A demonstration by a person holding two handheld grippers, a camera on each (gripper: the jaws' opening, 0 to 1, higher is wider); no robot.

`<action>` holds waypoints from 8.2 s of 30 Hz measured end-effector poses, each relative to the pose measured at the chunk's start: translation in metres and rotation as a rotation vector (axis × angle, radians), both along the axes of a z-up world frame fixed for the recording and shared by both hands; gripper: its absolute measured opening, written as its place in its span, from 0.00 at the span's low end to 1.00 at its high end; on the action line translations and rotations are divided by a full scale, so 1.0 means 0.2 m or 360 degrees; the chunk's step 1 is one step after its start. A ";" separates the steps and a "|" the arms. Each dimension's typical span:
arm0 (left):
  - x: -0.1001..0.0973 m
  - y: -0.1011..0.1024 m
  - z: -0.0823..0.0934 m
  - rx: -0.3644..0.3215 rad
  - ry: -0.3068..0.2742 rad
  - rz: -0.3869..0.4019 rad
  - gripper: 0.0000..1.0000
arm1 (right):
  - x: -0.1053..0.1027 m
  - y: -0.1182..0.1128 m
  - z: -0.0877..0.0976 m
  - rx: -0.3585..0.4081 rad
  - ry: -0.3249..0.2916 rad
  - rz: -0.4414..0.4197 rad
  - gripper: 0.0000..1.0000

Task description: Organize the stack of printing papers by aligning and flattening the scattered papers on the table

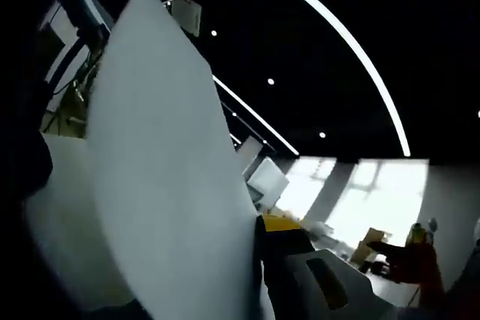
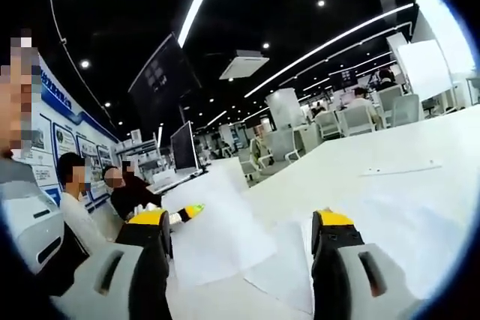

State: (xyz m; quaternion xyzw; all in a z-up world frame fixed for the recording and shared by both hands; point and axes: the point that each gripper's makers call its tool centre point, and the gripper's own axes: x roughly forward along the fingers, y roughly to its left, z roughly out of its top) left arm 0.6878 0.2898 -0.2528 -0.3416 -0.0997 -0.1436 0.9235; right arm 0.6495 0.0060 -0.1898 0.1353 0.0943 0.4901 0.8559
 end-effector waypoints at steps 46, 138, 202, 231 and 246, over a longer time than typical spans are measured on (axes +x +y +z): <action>-0.02 -0.03 0.00 0.0058 -0.0026 -0.0001 0.07 | 0.16 -0.14 -0.10 -0.0131 0.0020 -0.0212 0.74; -0.02 -0.02 0.01 0.0033 -0.0036 -0.0008 0.07 | 0.54 -0.73 -0.34 -0.0381 0.0034 -0.0793 0.90; -0.02 -0.02 0.01 0.0023 -0.0042 -0.0004 0.07 | 0.61 -0.85 -0.62 -0.0425 0.0022 -0.0875 0.90; -0.02 -0.01 0.01 0.0019 -0.0039 -0.0009 0.07 | 0.49 -0.89 -0.79 -0.0744 0.0064 -0.0837 0.90; -0.02 -0.02 0.01 0.0025 -0.0041 -0.0007 0.07 | 0.49 -0.93 -0.84 -0.0792 0.0129 -0.0849 0.89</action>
